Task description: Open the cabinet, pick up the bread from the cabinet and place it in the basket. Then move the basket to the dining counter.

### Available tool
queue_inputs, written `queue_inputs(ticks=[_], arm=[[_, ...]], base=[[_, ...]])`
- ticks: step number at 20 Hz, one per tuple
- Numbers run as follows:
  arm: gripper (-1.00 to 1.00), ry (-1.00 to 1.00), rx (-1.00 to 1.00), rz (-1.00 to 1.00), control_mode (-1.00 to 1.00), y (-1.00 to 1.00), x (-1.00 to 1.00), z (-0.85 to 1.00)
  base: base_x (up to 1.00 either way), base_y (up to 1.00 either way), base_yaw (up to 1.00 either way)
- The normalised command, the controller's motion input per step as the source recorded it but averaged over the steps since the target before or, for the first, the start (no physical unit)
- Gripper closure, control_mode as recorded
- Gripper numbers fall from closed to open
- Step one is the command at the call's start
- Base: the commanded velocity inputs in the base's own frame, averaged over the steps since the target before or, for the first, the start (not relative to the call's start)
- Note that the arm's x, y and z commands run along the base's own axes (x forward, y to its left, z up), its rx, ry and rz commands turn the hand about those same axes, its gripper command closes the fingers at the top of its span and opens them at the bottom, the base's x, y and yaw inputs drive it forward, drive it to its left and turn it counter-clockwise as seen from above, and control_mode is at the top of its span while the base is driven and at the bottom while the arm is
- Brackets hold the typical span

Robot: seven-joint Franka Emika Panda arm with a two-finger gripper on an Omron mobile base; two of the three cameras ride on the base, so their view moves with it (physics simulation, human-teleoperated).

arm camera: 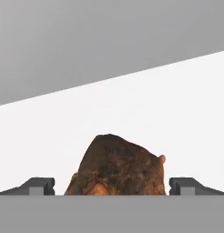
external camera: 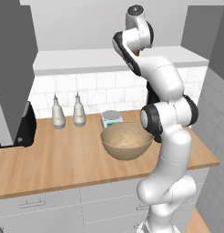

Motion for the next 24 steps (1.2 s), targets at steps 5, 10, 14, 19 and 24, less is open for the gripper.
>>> queue_inputs(ticks=[5, 10, 14, 19, 24], arm=[[-1.00, -0.01, 0.00, 0.00, -1.00, -0.12, 0.21, -0.30], [1.00, 0.00, 0.03, 0.00, -1.00, -0.01, 0.00, -0.21], [1.00, -0.05, 0.01, 0.02, -1.00, 0.10, -0.02, -0.11], [1.00, -0.23, -0.08, 0.06, -1.00, 0.36, -0.19, -0.29], [1.00, -0.32, -0.25, 0.08, -1.00, 0.14, -0.58, -0.38]], base=[[0.00, 0.00, 0.00], [0.00, 0.00, 0.00], [0.00, 0.00, 0.00], [0.00, 0.00, 0.00], [0.00, 0.00, 0.00]])
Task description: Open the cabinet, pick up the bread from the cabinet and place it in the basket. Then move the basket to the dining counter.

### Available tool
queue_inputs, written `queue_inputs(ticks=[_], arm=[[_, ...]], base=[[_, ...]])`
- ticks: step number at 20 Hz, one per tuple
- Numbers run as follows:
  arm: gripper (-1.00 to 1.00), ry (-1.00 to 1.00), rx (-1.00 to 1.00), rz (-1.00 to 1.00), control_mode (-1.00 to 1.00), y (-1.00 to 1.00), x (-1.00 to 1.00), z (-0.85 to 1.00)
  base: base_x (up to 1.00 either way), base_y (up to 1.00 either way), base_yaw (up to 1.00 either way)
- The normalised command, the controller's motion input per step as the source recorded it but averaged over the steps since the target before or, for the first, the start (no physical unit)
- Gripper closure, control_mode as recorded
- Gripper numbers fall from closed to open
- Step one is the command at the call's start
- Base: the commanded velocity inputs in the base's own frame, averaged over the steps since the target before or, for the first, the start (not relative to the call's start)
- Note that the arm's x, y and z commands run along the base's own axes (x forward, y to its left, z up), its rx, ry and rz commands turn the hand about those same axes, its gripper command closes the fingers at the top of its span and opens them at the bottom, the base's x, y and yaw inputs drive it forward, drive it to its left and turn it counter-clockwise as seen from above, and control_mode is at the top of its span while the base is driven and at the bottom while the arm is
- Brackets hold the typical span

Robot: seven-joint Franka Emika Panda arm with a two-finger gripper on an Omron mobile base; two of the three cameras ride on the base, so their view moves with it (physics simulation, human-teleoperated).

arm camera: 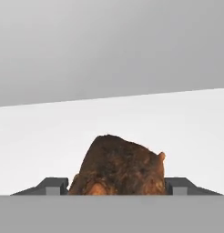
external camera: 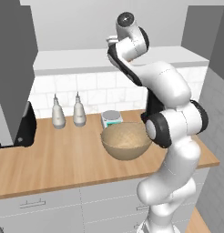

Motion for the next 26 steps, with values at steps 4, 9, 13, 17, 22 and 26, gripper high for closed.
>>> queue_inputs(ticks=[4, 9, 13, 17, 22, 26], arm=[[1.00, -0.01, 0.00, -0.03, -1.00, 0.13, -0.74, -0.03], [1.00, 0.00, 0.23, -0.01, -1.00, -0.03, -1.00, 0.31], [1.00, 0.05, 0.22, 0.00, -1.00, 0.00, -1.00, 0.10], [1.00, 0.06, 0.13, 0.04, -1.00, 0.00, -1.00, -0.01], [1.00, 0.03, 0.00, 0.11, -1.00, 0.08, -1.00, -0.49], [1.00, 0.04, -0.01, 0.06, -1.00, 0.05, -1.00, -0.95]], base=[[0.00, 0.00, 0.00], [0.00, 0.00, 0.00], [0.00, 0.00, 0.00], [0.00, 0.00, 0.00], [0.00, 0.00, 0.00], [0.00, 0.00, 0.00]])
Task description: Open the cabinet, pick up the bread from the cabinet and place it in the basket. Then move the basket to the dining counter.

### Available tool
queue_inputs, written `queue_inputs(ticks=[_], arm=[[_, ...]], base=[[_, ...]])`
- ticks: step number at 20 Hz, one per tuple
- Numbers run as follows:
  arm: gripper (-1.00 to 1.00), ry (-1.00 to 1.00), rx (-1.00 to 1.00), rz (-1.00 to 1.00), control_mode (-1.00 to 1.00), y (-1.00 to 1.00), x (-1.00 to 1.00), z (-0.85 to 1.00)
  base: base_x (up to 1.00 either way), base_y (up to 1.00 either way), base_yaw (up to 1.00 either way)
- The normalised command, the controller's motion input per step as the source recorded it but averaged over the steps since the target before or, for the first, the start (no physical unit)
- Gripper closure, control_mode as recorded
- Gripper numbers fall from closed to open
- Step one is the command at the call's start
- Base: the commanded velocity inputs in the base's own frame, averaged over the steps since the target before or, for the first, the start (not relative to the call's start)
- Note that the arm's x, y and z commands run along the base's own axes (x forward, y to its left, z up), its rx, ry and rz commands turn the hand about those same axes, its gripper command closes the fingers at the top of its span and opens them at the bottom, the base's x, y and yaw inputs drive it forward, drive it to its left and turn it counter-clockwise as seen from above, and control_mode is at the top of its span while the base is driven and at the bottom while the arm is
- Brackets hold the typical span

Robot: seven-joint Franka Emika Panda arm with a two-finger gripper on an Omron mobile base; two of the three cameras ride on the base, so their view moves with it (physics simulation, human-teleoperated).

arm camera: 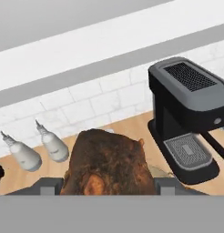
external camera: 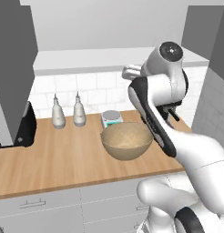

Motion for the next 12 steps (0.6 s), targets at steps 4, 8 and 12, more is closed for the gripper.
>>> queue_inputs(ticks=[4, 8, 12], arm=[[1.00, 0.07, -0.03, 0.00, -1.00, 0.02, -0.48, -1.00], [1.00, 0.01, -0.03, 0.00, -1.00, 0.05, -0.15, -0.99], [1.00, 0.08, -0.01, 0.00, -1.00, 0.00, 0.01, -1.00]], base=[[0.00, 0.00, 0.00], [0.00, 0.00, 0.00], [0.00, 0.00, 0.00]])
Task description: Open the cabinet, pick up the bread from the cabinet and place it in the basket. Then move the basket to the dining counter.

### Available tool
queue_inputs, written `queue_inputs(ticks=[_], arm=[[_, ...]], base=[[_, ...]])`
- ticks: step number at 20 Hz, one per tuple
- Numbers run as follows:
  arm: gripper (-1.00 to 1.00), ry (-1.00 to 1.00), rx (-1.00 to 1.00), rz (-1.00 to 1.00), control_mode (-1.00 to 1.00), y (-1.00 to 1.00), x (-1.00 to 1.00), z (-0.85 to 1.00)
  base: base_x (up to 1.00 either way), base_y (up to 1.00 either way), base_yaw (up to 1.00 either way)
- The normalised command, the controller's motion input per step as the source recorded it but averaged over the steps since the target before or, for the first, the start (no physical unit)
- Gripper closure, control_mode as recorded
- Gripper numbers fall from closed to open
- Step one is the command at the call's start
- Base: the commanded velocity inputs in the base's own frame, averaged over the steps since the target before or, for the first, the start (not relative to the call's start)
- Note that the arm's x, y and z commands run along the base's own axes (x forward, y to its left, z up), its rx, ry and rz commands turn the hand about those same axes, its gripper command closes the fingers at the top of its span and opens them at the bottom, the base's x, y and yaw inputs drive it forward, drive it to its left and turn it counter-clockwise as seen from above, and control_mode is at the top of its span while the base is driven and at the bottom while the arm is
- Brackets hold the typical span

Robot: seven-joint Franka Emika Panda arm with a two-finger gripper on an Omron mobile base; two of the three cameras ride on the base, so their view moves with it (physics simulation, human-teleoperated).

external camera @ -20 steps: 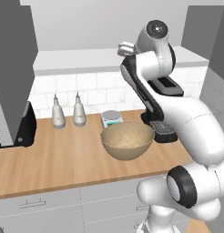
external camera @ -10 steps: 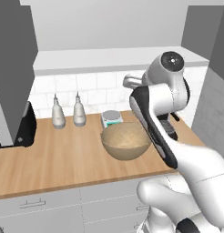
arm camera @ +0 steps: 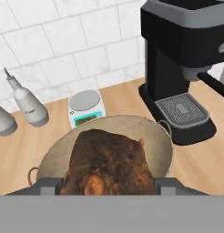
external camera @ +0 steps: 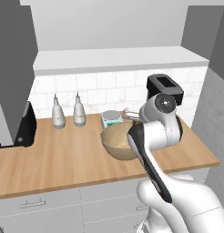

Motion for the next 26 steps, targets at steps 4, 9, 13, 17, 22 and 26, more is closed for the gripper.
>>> queue_inputs(ticks=[4, 9, 13, 17, 22, 26], arm=[[1.00, 0.22, 0.01, 0.00, -1.00, -0.02, 0.19, -0.82], [1.00, 0.45, 0.03, -0.03, -1.00, -0.10, 0.48, -0.28], [1.00, 0.27, -0.07, -0.05, -1.00, 0.00, 0.33, -0.15], [1.00, 0.19, -0.08, -0.05, -1.00, 0.01, 0.29, -0.01], [1.00, 0.17, -0.06, -0.02, -1.00, 0.07, 0.31, -0.16], [1.00, 0.23, -0.01, 0.00, -1.00, 0.17, 0.53, -0.33]], base=[[0.00, 0.00, 0.00], [0.00, 0.00, 0.00], [0.00, 0.00, 0.00], [0.00, 0.00, 0.00], [0.00, 0.00, 0.00], [0.00, 0.00, 0.00]])
